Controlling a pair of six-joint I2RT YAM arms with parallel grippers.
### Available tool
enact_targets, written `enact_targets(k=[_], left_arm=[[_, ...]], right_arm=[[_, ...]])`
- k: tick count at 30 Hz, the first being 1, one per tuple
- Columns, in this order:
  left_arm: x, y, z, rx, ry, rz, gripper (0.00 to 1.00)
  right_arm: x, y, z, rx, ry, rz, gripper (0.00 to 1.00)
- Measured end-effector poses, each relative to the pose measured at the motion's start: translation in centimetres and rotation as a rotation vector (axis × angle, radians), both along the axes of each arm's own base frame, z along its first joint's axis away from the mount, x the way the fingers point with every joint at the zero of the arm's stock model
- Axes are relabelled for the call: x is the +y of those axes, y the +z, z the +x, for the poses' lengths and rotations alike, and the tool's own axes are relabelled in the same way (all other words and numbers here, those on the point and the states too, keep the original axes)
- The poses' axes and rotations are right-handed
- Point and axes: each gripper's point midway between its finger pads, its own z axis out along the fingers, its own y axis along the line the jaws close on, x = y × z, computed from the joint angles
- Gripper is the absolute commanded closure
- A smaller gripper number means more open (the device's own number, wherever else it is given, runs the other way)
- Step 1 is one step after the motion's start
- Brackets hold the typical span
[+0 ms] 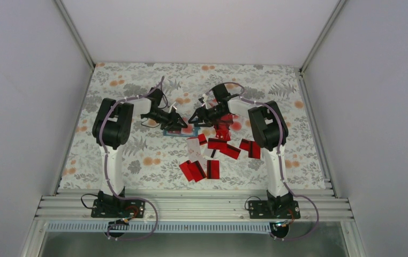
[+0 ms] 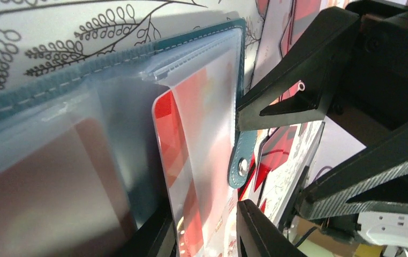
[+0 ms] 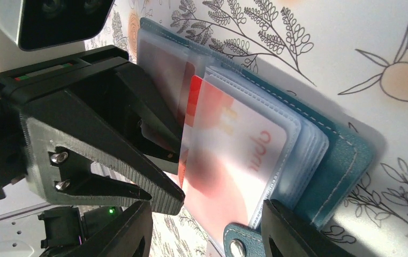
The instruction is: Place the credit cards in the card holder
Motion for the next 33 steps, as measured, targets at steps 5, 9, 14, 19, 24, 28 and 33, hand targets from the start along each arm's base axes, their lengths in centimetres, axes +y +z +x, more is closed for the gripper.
enact_targets(k=[5, 9, 14, 19, 24, 28, 33], left_arm=[[-0.2, 0.3, 0.1, 0.008, 0.016, 0.044, 0.61], [-0.4, 0.5, 0.4, 0.003, 0.018, 0.097, 0.48], [-0.2, 1.1, 0.8, -0.031, 0.024, 0.183, 0.32], [0.0, 1.4, 0.7, -0.057, 0.028, 0.247, 0.22], [0.8, 1.7, 0.7, -0.069, 0.034, 0.313, 0.09], [1.7, 2.2, 0.3, -0.078, 0.038, 0.365, 0.00], [2.7, 3.4, 0.0, -0.117, 0.037, 0.413, 0.02]], right_arm=[[0.0, 0.1, 0.0, 0.005, -0.005, -0.001, 0.48], [0.0, 0.3, 0.2, 0.007, -0.008, -0.006, 0.48], [-0.2, 1.7, 1.3, -0.015, -0.023, -0.004, 0.48], [-0.1, 3.4, 1.5, -0.042, -0.023, 0.011, 0.48], [-0.1, 3.7, 1.6, -0.026, -0.035, 0.009, 0.48], [0.1, 4.3, 1.8, 0.001, -0.050, 0.008, 0.48], [0.4, 5.3, 2.4, 0.001, -0.066, 0.016, 0.48]])
